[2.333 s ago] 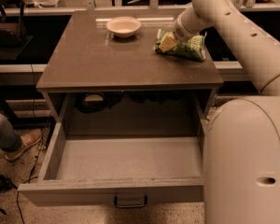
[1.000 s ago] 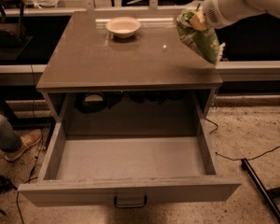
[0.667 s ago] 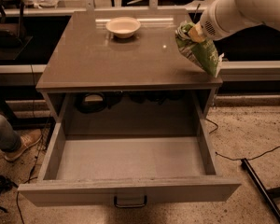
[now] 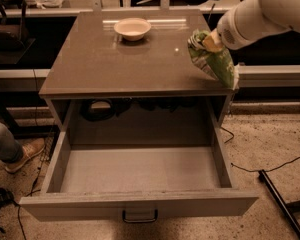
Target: Place green jalapeno chip bag into top drawer
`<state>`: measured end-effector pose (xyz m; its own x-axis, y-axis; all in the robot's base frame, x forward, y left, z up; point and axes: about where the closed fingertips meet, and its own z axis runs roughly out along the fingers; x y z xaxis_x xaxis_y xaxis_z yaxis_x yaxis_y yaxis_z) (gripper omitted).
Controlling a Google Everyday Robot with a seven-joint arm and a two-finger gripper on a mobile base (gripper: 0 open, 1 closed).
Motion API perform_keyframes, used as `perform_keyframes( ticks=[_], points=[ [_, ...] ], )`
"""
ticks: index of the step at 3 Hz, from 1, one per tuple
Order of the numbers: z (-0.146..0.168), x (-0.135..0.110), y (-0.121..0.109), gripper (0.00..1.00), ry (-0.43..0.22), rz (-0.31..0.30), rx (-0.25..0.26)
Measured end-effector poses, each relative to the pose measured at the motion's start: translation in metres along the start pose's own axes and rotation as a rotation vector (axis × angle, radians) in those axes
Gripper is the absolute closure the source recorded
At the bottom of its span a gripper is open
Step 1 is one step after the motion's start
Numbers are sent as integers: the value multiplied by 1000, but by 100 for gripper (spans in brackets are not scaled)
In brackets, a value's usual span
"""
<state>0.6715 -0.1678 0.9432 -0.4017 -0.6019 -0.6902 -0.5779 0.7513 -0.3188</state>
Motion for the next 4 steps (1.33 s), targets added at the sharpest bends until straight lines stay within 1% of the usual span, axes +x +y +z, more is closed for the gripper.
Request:
perform_keyframes(
  ticks=[1, 2, 3, 4],
  points=[
    [-33, 44, 49, 100, 45, -51, -159],
    [-48, 80, 94, 100, 92, -92, -292],
    [-40, 117, 139, 100, 173, -119, -382],
    [-35, 131, 150, 100, 200, -117, -403]
  ],
)
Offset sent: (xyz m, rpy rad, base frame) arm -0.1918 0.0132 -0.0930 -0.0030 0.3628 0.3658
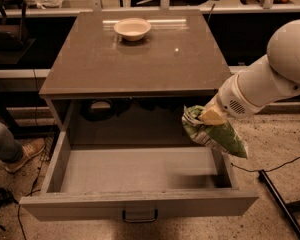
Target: Place green jalapeno chip bag into top drawer
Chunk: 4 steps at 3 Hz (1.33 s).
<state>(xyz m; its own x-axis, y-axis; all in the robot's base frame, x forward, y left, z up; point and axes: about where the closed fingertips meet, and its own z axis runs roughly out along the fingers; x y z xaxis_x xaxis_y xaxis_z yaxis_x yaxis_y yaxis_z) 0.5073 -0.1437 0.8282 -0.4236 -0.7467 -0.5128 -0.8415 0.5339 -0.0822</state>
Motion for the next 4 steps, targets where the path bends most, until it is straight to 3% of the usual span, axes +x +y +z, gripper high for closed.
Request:
perform_keyframes(
  ticks=[1, 2, 3, 4],
  points=[
    [4, -3, 4, 100, -3, -4, -5],
    [36, -25, 35, 100, -24, -43, -49],
    [96, -59, 85, 100, -59, -85, -135],
    [139, -84, 109, 100, -67, -101, -179]
  ],
)
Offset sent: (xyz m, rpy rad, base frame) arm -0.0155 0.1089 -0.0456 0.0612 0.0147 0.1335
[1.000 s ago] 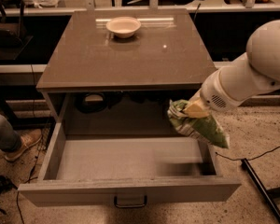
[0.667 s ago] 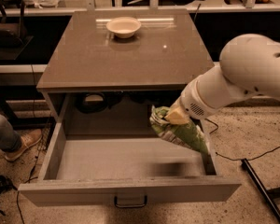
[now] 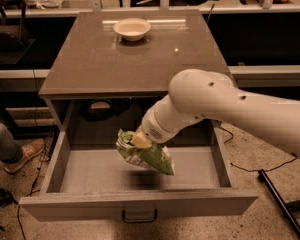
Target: Place green jalapeno chip bag into top drawer
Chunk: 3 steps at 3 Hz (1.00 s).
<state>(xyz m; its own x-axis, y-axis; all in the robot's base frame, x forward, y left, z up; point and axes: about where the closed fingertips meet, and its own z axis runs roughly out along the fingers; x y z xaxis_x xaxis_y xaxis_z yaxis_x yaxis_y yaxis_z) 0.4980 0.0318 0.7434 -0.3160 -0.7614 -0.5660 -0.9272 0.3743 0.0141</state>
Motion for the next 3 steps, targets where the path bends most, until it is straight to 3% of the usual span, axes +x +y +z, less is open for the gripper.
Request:
perform_keyframes(
  ticks=[2, 3],
  points=[
    [54, -42, -13, 59, -58, 80, 7],
    [65, -47, -18, 36, -81, 117, -6]
  ],
)
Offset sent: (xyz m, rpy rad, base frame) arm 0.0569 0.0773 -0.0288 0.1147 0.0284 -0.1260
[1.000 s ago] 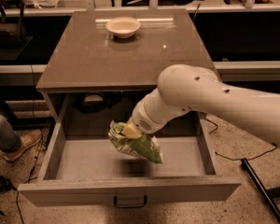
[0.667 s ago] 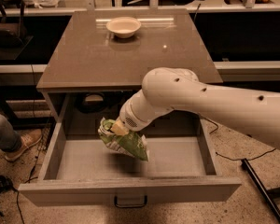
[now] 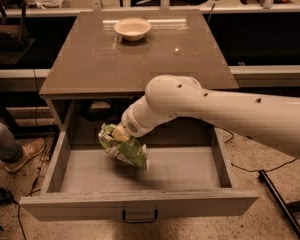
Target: Place green jalapeno chip bag into top drawer
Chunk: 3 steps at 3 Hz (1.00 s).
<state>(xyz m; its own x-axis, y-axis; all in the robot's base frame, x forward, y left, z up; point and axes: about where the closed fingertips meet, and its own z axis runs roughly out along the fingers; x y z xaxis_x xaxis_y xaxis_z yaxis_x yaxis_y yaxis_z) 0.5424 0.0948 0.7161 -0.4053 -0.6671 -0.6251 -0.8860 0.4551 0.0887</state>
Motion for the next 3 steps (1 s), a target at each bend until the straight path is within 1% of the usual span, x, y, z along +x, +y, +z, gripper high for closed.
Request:
perform_keyframes(
  ticks=[1, 2, 3],
  points=[
    [4, 3, -4, 13, -17, 30, -12],
    [-7, 20, -10, 0, -23, 74, -11],
    [-33, 53, -15, 0, -35, 145, 9]
  ],
)
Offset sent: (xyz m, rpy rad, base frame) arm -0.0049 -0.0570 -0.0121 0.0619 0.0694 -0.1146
